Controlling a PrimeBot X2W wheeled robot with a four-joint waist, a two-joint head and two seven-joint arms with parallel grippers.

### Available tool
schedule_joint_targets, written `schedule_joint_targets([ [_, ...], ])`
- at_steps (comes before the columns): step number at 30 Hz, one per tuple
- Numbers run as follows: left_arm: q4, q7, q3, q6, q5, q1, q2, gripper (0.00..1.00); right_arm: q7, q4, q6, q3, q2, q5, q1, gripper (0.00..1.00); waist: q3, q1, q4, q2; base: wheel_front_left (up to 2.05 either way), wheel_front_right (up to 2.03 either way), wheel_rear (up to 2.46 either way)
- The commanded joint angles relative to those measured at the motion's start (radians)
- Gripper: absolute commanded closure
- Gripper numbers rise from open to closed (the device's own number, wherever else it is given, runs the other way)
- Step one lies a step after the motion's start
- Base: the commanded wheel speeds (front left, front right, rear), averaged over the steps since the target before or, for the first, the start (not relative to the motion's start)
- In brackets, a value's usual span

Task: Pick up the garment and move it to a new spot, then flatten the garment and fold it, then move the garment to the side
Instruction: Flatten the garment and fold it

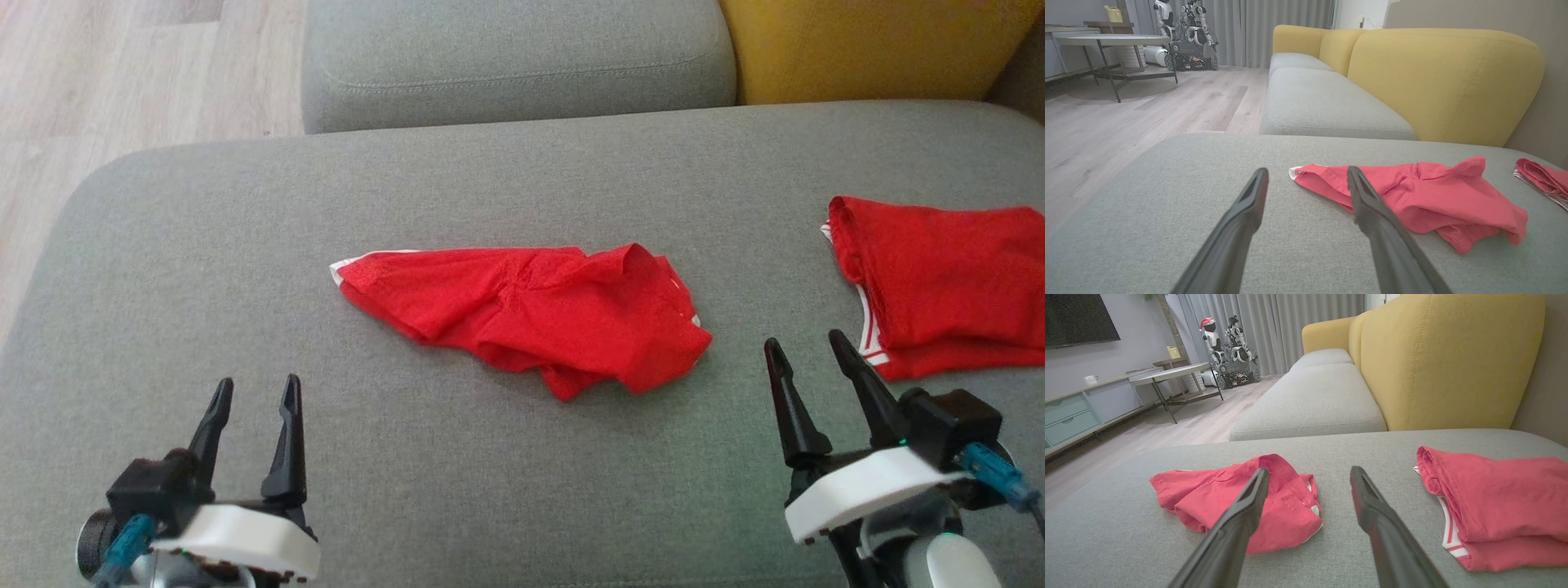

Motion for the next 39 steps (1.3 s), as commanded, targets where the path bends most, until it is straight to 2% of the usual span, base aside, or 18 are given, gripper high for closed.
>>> schedule_joint_targets([
  [1,-0.040,0.002,0.029,0.007,-0.001,-0.037,0.023,0.00,0.001,-0.041,-0.001,0.021,-0.003,0.002,-0.027,0.00,0.000,0.0000,0.000,-0.0001,0.00,0.00,0.00],
  [29,-0.033,-0.005,0.009,0.024,-0.005,-0.047,0.027,0.00,0.012,-0.037,-0.001,0.031,-0.003,0.006,-0.032,0.00,0.017,0.0000,-0.002,-0.0001,0.00,0.00,0.00],
  [34,-0.036,-0.008,0.002,0.024,-0.003,-0.060,0.027,0.00,0.022,-0.012,-0.001,0.069,-0.003,0.002,-0.037,0.00,0.027,0.0000,0.003,-0.0001,0.00,0.00,0.00],
  [39,-0.042,-0.012,-0.015,0.017,0.002,-0.096,0.023,0.00,0.034,0.070,-0.001,0.148,-0.003,-0.015,-0.063,0.00,0.063,0.0000,0.026,-0.0001,0.00,0.00,0.00],
])
